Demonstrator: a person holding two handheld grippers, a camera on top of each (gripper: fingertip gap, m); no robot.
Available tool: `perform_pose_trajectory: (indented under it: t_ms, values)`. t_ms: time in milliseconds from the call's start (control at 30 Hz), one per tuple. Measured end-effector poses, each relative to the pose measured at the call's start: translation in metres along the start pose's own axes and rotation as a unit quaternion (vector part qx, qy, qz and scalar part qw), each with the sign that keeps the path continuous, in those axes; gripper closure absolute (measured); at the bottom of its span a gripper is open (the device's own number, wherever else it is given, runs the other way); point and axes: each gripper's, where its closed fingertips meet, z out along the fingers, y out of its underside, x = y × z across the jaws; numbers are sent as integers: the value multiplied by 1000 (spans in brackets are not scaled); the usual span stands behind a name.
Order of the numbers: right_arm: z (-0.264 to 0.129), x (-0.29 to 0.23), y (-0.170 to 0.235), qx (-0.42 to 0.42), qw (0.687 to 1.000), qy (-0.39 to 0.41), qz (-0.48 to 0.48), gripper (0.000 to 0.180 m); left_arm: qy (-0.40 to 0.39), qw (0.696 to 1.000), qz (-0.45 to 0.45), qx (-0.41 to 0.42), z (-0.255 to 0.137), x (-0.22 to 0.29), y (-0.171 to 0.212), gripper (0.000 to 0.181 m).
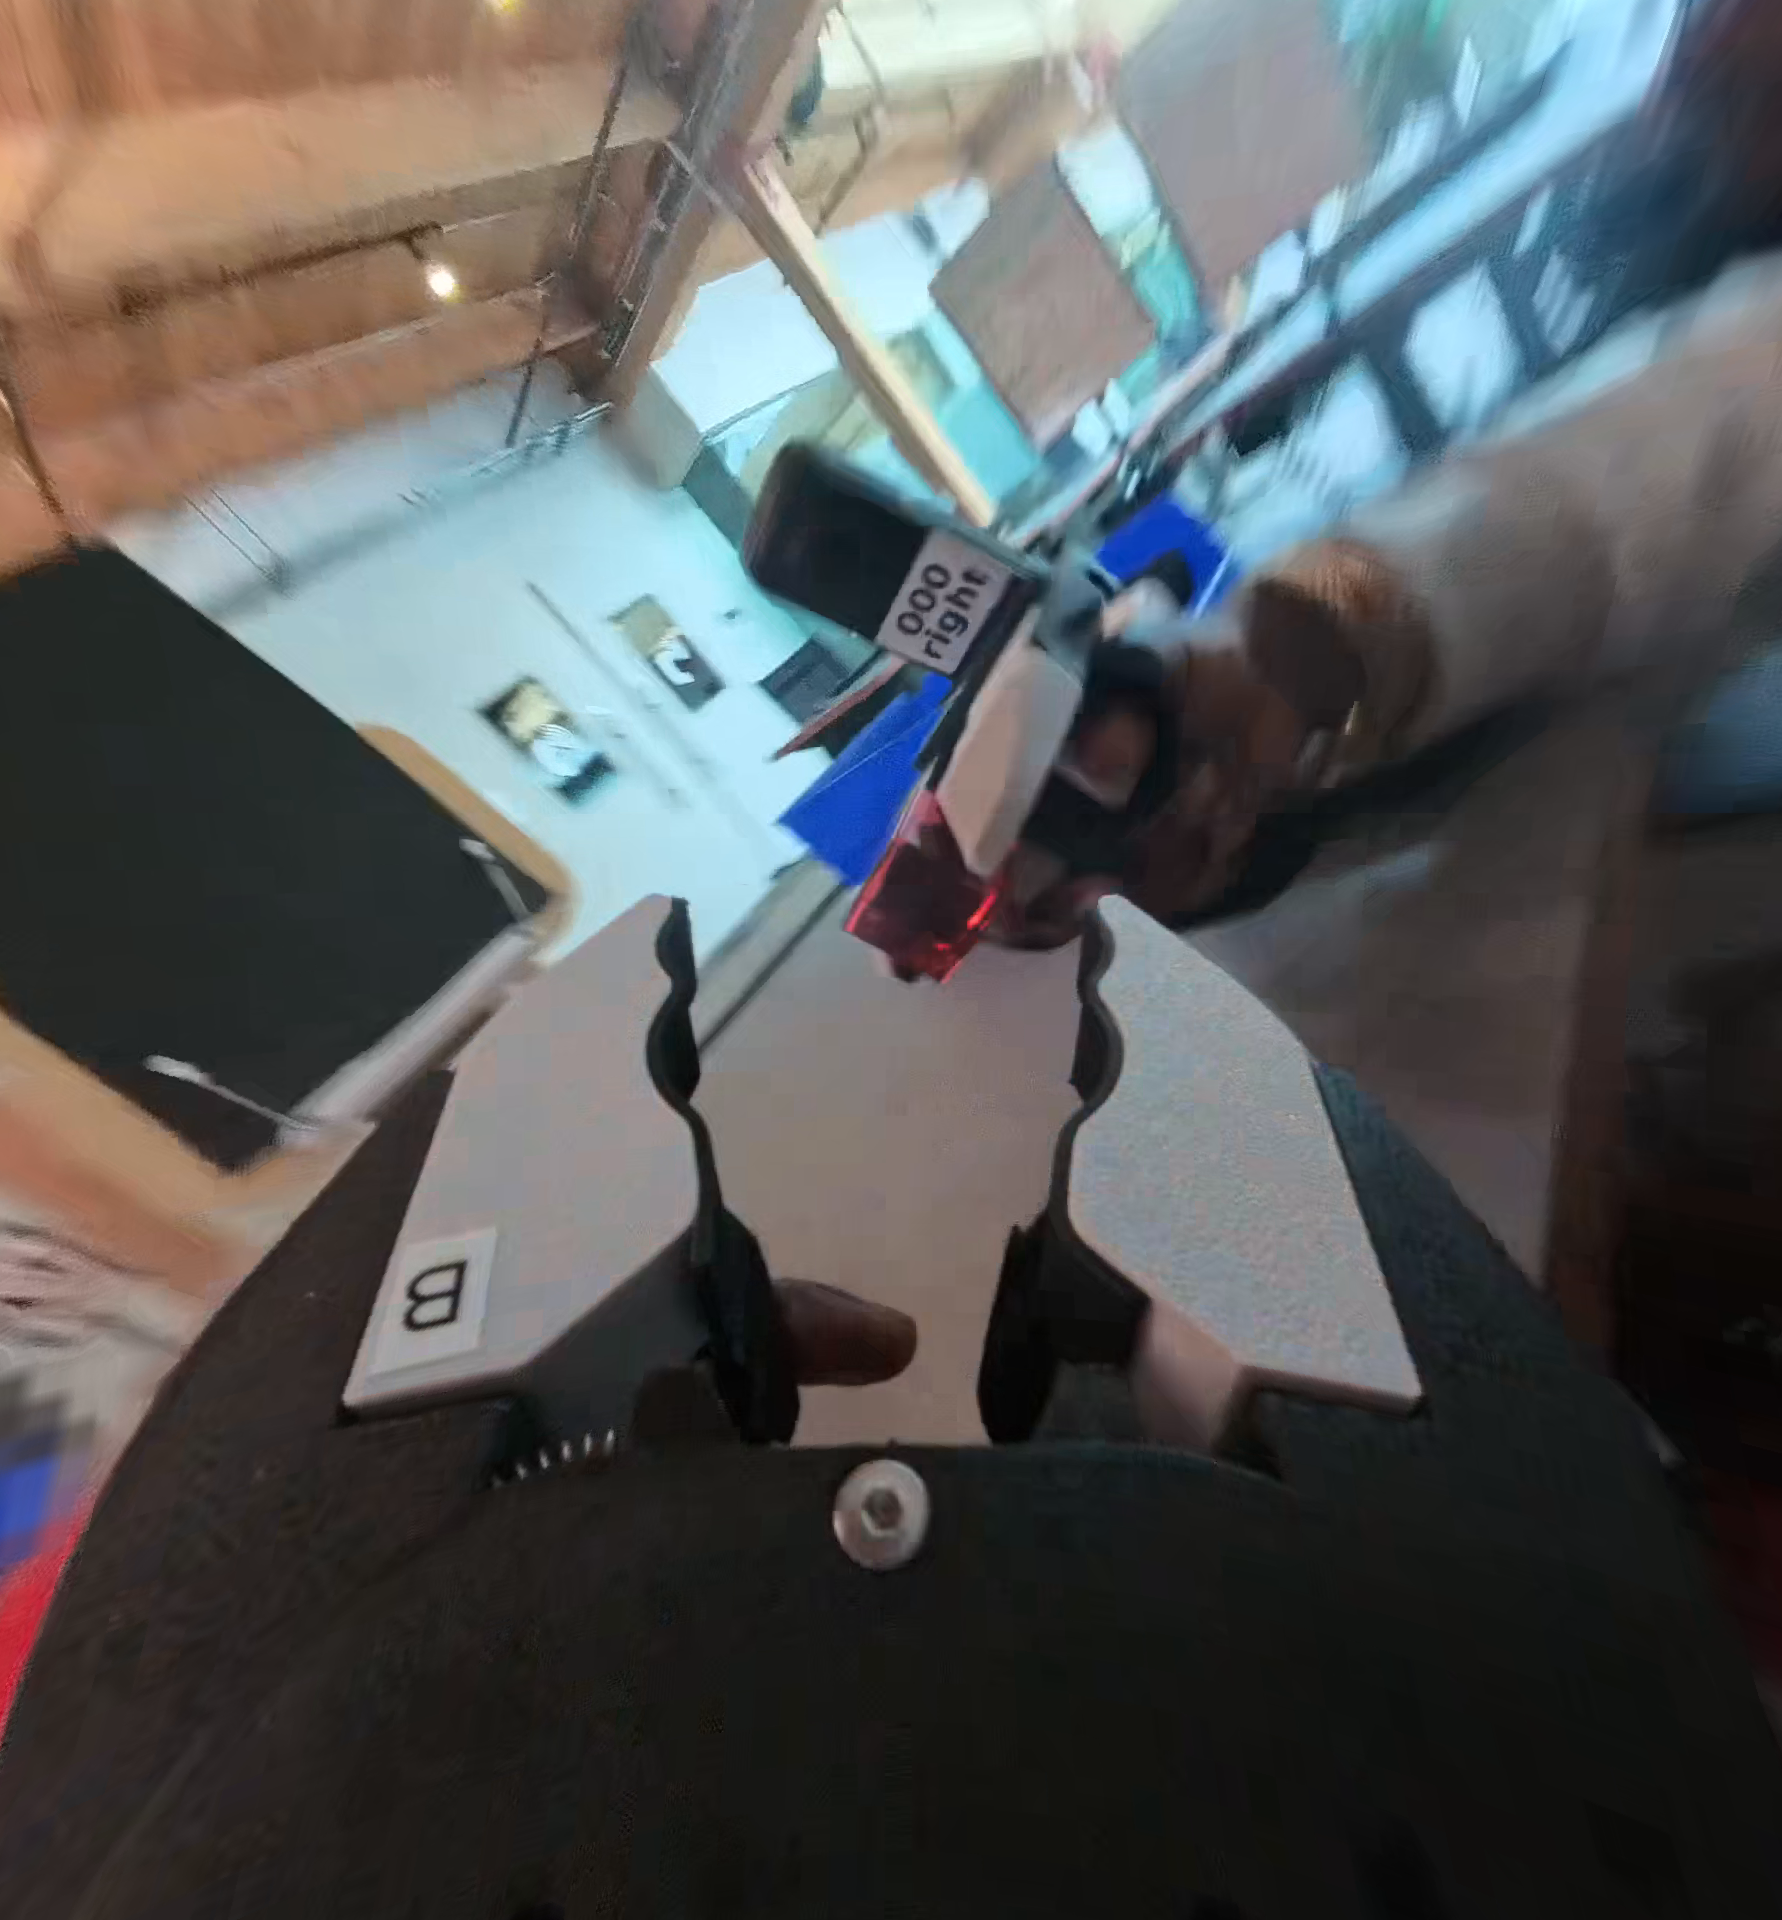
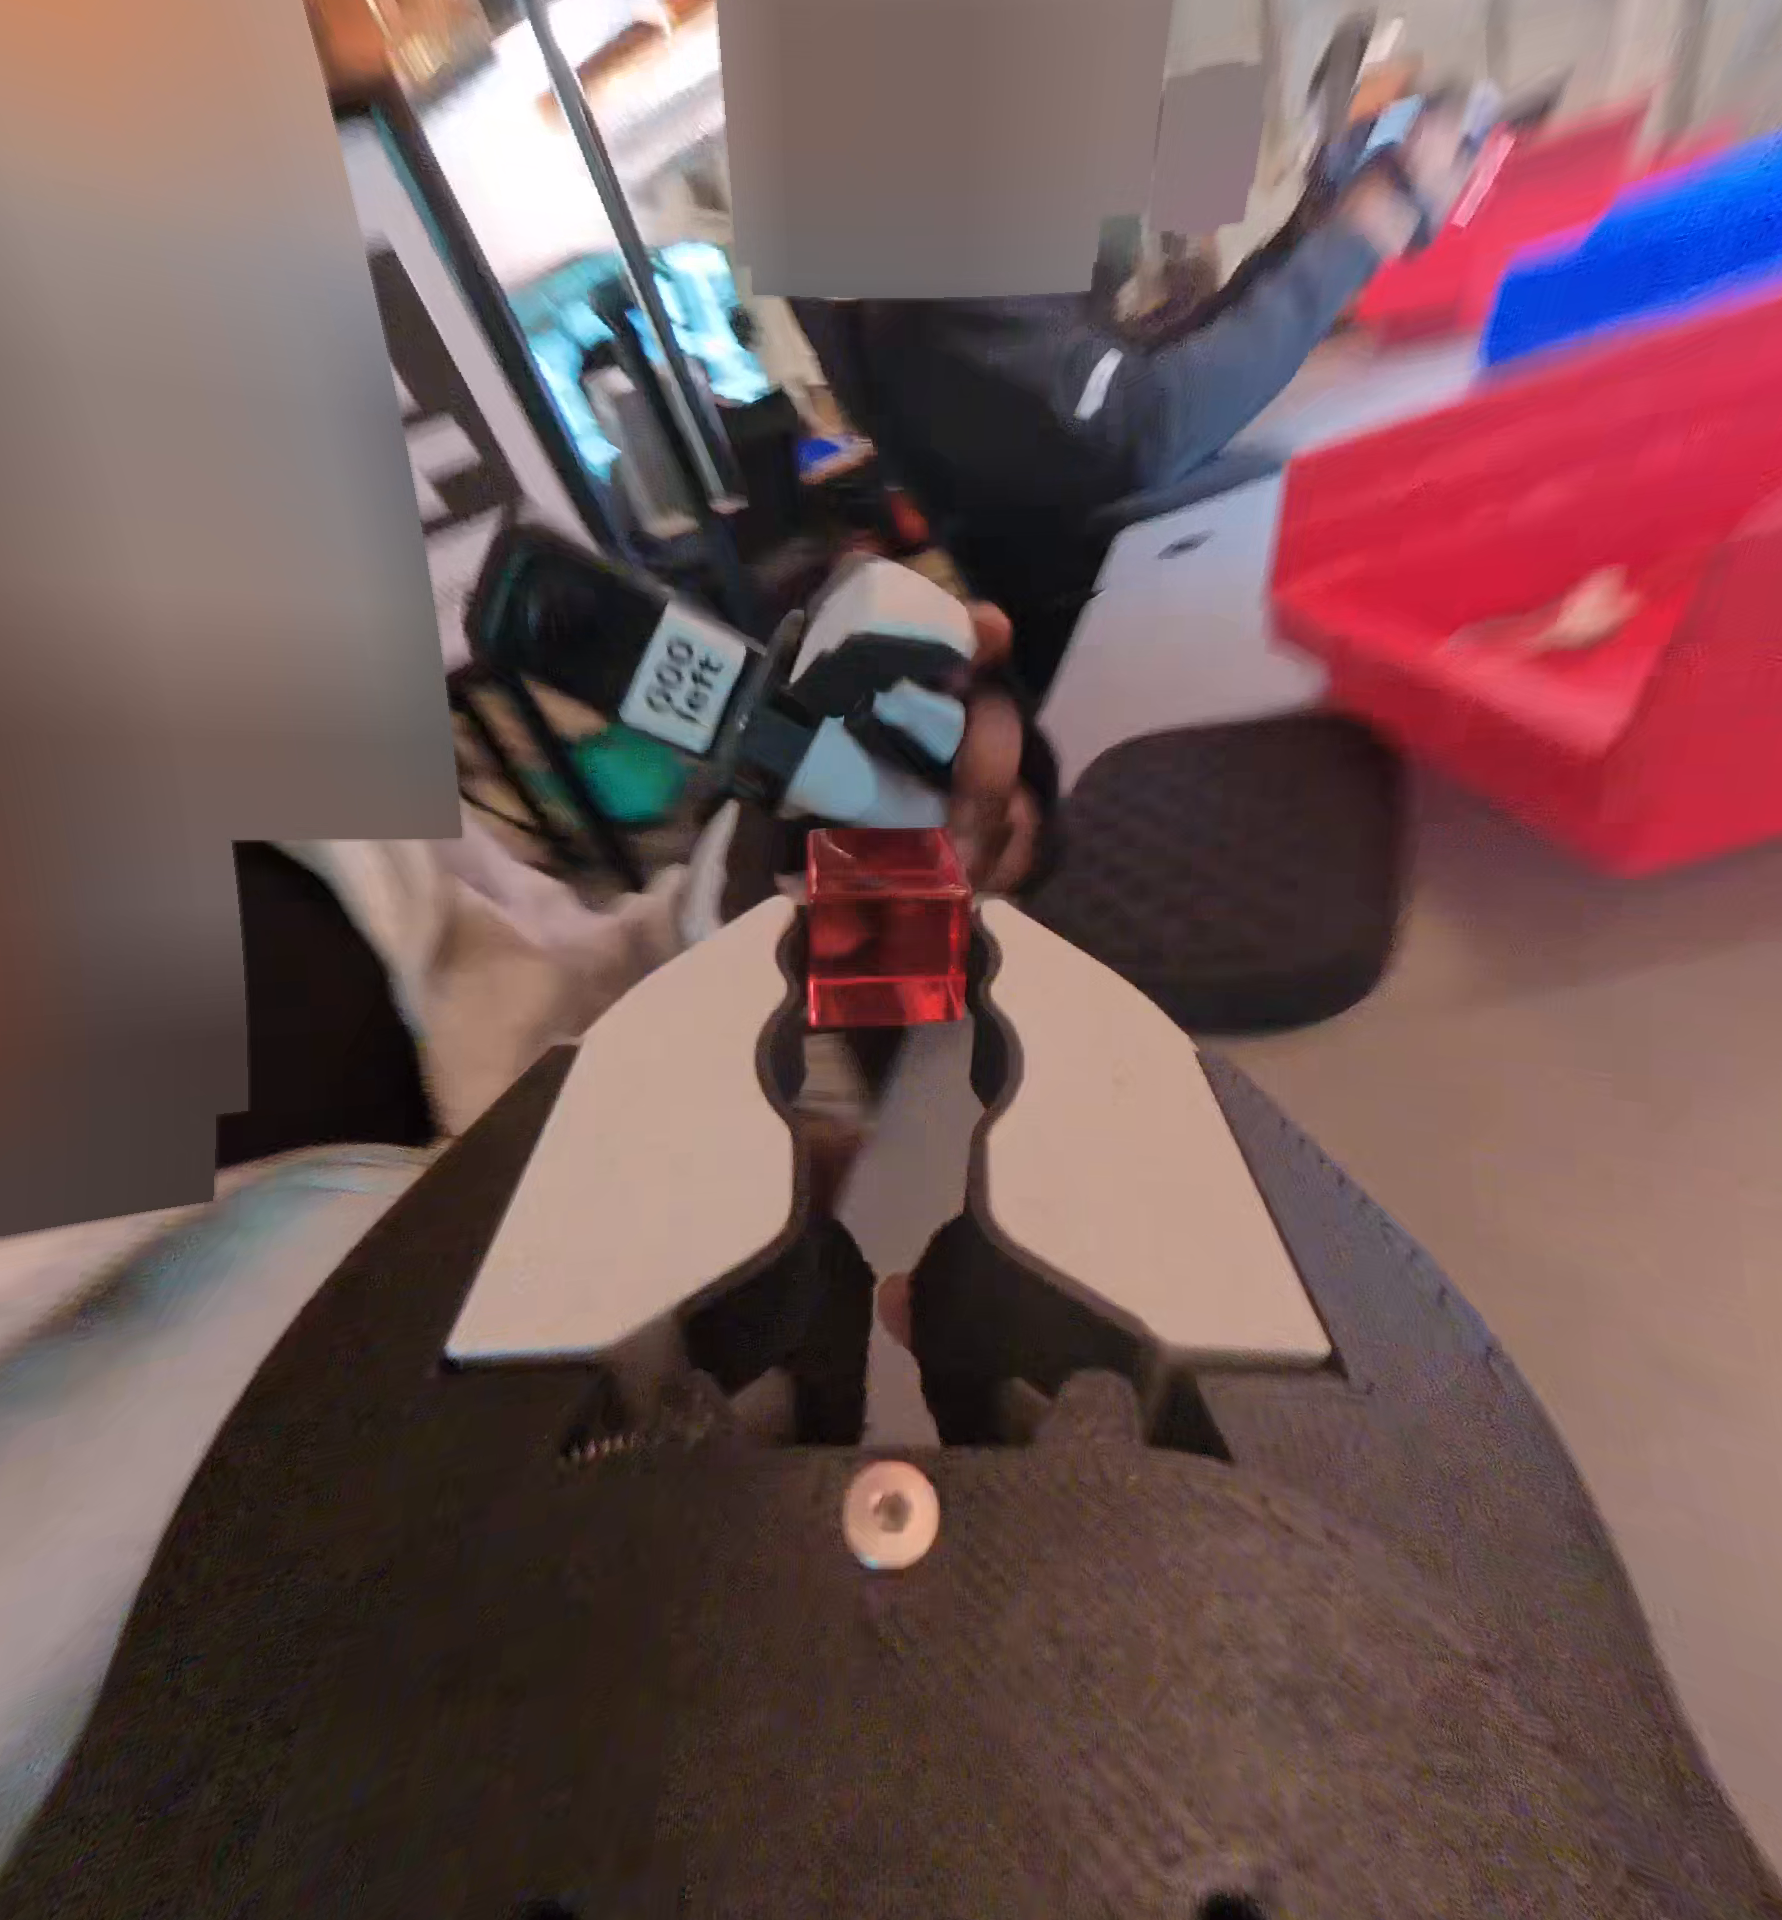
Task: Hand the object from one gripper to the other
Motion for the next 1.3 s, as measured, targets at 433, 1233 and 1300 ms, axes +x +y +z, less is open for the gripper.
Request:
perform_pose_trajectory:
  t_ms: [433, 1233, 1300]
  values:
    - [4, -12, 10, -1, 980, -112, 167, 138, -3, 998, 30, -57, 15, 13, 10, 153]
    - [-2, -11, -8, 25, 999, -22, -25, 152, 21, 1000, -14, 0, 3, 8, -1, 114]
    - [0, -14, 0, 18, 993, -79, 84, 152, 0, 998, 43, -43, 8, 7, 9, 114]
